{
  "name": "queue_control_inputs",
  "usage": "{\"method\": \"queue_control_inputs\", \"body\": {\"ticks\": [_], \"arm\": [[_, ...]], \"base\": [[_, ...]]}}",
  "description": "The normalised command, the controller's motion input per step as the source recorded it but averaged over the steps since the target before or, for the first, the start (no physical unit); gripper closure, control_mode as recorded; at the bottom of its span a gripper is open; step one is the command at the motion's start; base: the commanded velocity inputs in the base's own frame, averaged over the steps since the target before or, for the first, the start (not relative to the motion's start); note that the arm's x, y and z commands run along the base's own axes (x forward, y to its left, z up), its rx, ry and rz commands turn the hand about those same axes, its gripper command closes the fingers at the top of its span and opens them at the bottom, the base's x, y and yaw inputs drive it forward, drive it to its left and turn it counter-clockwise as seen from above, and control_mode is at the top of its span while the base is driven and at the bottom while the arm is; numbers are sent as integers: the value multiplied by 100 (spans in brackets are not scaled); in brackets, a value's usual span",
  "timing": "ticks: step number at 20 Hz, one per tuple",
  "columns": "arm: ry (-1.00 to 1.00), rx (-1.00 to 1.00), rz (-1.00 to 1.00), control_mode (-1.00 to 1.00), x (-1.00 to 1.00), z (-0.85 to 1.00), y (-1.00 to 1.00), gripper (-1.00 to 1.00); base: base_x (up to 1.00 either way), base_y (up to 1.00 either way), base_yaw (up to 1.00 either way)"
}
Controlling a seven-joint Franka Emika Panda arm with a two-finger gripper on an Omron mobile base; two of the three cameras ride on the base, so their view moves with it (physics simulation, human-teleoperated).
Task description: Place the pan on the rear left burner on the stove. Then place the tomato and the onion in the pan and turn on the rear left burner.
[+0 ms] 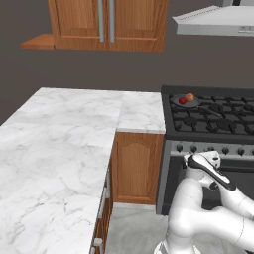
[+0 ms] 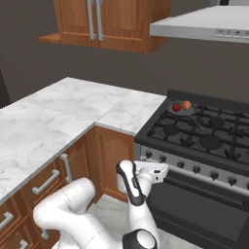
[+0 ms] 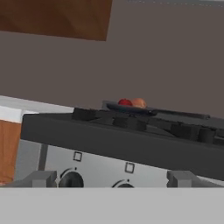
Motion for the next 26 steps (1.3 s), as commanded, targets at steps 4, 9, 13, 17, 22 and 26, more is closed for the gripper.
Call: {"method": "queue_control_inputs", "body": {"ticks": [4, 9, 13, 17, 22, 26], "arm": [[0, 0, -2, -100, 9, -12, -2, -100], [0, 0, -2, -100, 9, -10, -7, -100], [0, 0, -2, -100, 8, -15, -7, -100], [0, 0, -1, -100, 9, -17, -1, -100], [0, 0, -1, -100, 14, -18, 0, -100], [0, 0, -1, -100, 17, -19, 0, -100]], "base": [[0, 0, 0], [0, 0, 0], [0, 0, 0], [0, 0, 0], [0, 0, 0], [0, 0, 0]]}}
